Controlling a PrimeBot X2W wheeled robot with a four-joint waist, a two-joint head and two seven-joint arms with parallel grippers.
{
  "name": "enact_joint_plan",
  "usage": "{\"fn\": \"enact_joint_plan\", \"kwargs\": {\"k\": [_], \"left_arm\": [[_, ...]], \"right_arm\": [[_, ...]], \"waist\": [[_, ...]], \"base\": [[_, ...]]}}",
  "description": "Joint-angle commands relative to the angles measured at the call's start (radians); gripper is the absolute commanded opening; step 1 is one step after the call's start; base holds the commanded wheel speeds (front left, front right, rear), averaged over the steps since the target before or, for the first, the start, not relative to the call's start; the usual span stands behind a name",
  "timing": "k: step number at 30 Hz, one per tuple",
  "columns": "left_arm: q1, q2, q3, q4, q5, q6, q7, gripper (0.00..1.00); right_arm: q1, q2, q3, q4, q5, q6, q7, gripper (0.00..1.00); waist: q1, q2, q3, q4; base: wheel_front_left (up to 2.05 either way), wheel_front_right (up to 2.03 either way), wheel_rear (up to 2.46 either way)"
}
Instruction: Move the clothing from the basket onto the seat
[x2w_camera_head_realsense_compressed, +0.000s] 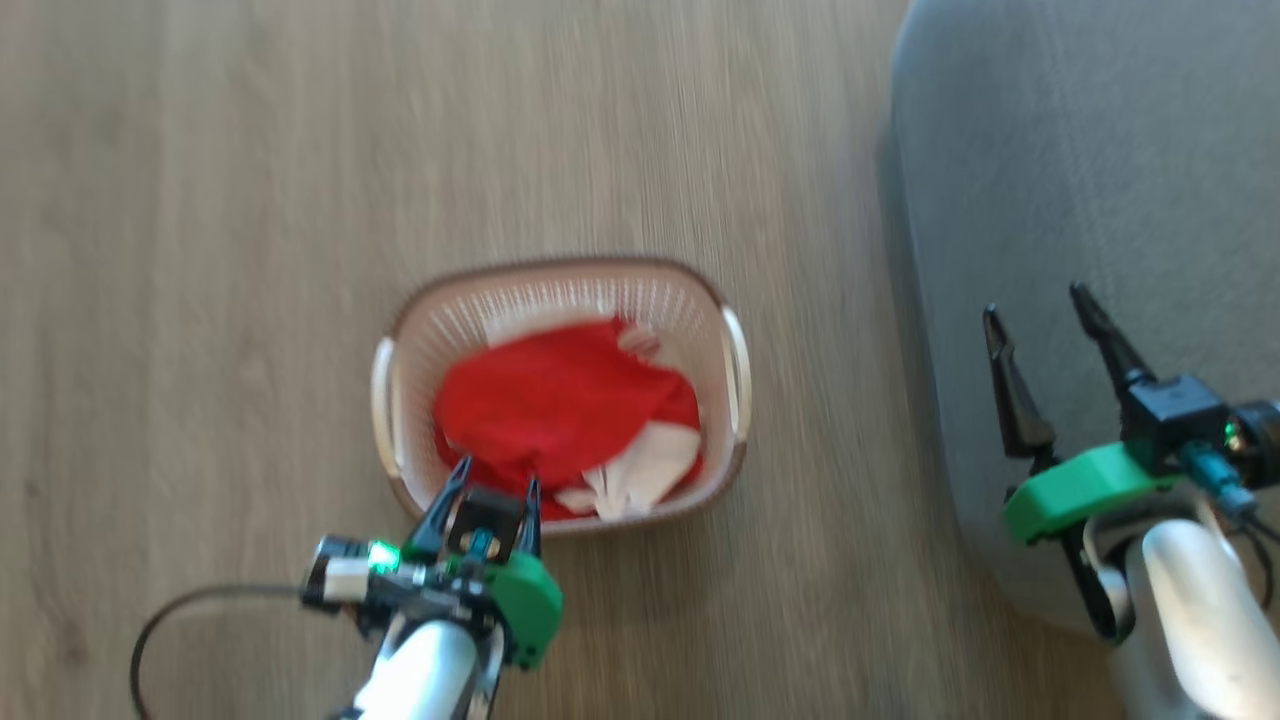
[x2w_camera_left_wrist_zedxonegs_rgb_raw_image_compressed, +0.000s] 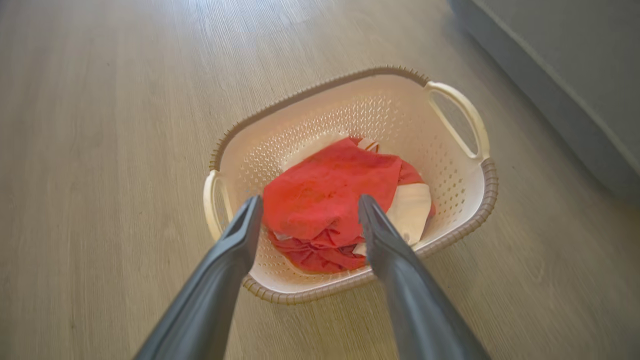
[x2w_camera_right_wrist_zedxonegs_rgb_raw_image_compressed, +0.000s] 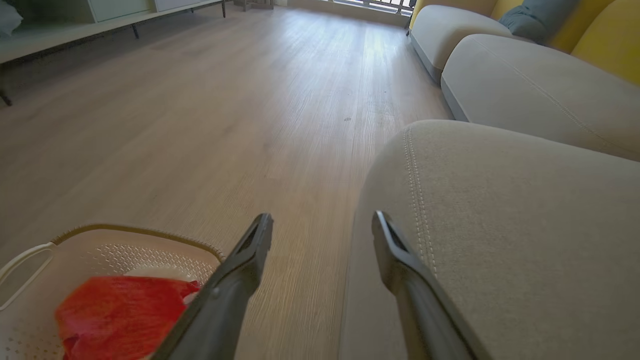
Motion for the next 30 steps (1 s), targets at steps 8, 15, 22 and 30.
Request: {"fn": "enact_joint_plan", "kwargs": {"k": [8, 15, 22, 30], "left_arm": [[-0.234, 0.000, -0.077, 0.157, 0.011, -0.018, -0.012, 1.00], [-0.444, 0.000, -0.127, 0.326, 0.028, -0.044, -0.012, 1.00], [-0.608, 0.000, -0.191, 0.510, 0.053, -0.093, 0.014, 1.00], [-0.693, 0.007, -0.258, 0.565, 0.092, -0.108, 0.157, 1.00]], "right_arm": [[-0.061, -0.028, 0.022, -0.063, 0.030, 0.000, -0.009, 1.00], [-0.083, -0.008, 0.021, -0.104, 0.047, 0.000, -0.009, 1.00], [-0.115, 0.019, 0.029, -0.126, 0.069, 0.000, -0.009, 1.00], [-0.129, 0.045, 0.035, -0.162, 0.094, 0.000, -0.009, 1.00]], "waist": [[-0.0001, 0.0000, 0.309, -0.071], [-0.0001, 0.0000, 0.455, -0.106], [-0.0001, 0.0000, 0.558, -0.143], [-0.0001, 0.0000, 0.633, -0.165]], "base": [[0.00, 0.00, 0.00], [0.00, 0.00, 0.00], [0.00, 0.00, 0.00], [0.00, 0.00, 0.00]]}}
